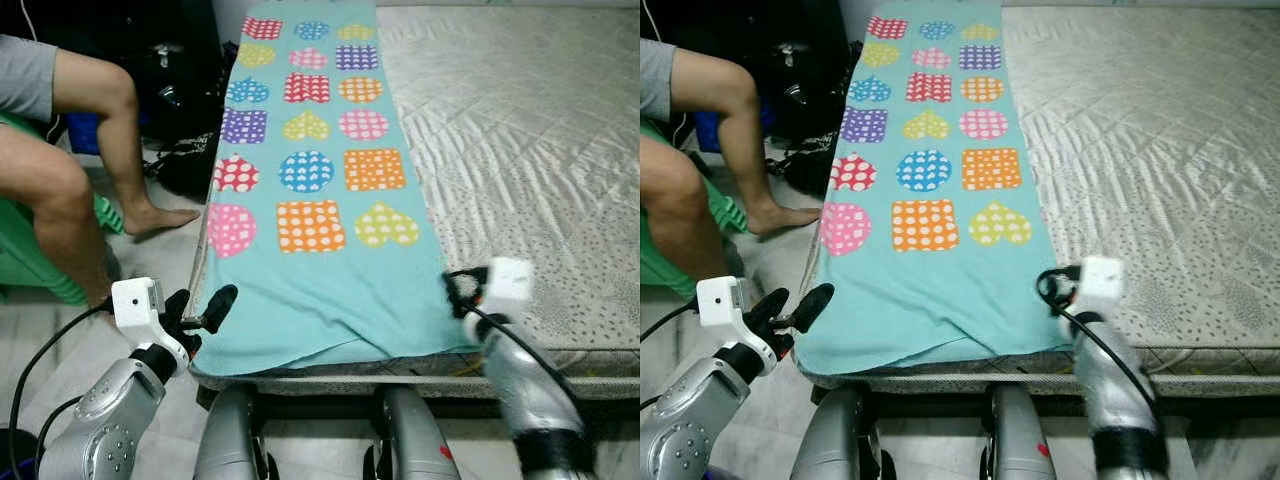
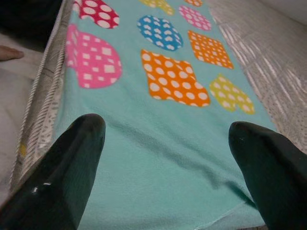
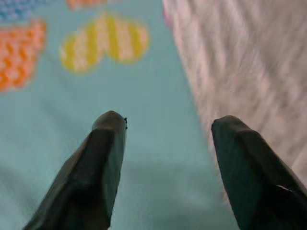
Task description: Clean up the room
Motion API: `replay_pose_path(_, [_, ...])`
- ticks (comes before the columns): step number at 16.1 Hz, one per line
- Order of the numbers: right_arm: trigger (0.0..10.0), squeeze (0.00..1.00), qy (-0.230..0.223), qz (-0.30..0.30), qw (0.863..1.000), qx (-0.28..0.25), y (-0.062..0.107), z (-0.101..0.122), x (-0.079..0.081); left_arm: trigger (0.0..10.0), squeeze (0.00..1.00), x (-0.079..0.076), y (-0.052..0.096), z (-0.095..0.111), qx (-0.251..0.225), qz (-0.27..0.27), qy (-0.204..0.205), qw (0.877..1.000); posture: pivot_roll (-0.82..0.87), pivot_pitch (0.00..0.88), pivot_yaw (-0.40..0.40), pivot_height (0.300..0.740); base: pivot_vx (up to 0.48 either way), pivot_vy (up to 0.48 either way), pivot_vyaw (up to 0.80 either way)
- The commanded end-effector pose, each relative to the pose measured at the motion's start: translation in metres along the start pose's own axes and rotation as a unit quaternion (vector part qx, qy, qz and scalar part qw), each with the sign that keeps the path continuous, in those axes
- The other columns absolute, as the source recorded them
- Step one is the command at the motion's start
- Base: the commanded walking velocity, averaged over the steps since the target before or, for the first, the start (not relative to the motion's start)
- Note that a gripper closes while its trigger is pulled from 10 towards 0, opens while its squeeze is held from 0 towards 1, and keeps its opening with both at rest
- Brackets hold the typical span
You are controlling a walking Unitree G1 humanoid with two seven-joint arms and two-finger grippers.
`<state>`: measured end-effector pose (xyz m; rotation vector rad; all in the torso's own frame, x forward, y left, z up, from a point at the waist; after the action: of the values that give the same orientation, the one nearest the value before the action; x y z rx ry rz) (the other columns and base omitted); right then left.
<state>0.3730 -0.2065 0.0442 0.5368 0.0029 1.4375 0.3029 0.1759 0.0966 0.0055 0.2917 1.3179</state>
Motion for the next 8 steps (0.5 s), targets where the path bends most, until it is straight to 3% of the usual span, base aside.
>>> replay_pose_path(1, [10.0,1.00,-0.009,-0.023,0.999,0.030,-0.003,-0.018,-0.009,10.0,0.00,0.000,0.003,-0.003,0.006,0.003,-0.002,1.000,0.07,0.143,0.023,0.587,0.000,0.000,0.00])
replay_pose_path(6, [10.0,1.00,0.003,-0.103,0.988,0.115,-0.002,-0.062,-0.037,10.0,0.00,-0.002,0.010,-0.006,0.014,0.004,-0.001,1.000,0.11,0.189,0.017,0.587,0.000,0.000,0.00])
replay_pose_path(8, [10.0,1.00,0.023,-0.110,0.985,0.128,0.001,-0.066,-0.050,10.0,0.00,0.001,0.015,-0.007,0.017,0.010,-0.001,1.000,0.10,0.198,0.013,0.587,0.000,0.000,0.00])
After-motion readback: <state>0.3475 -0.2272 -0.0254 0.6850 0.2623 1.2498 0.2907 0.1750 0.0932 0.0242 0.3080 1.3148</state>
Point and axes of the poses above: a point about 5 cm out from each wrist's last joint towards the gripper, its own y axis pointing back from the gripper into the wrist, its own z axis along the axis of the wrist's last joint, x = y × z, the point moved 6 cm from there along -y, pointing out of the wrist towards the gripper, and after that the axes turned 12 degrees about -y, right-handed, at the moved point
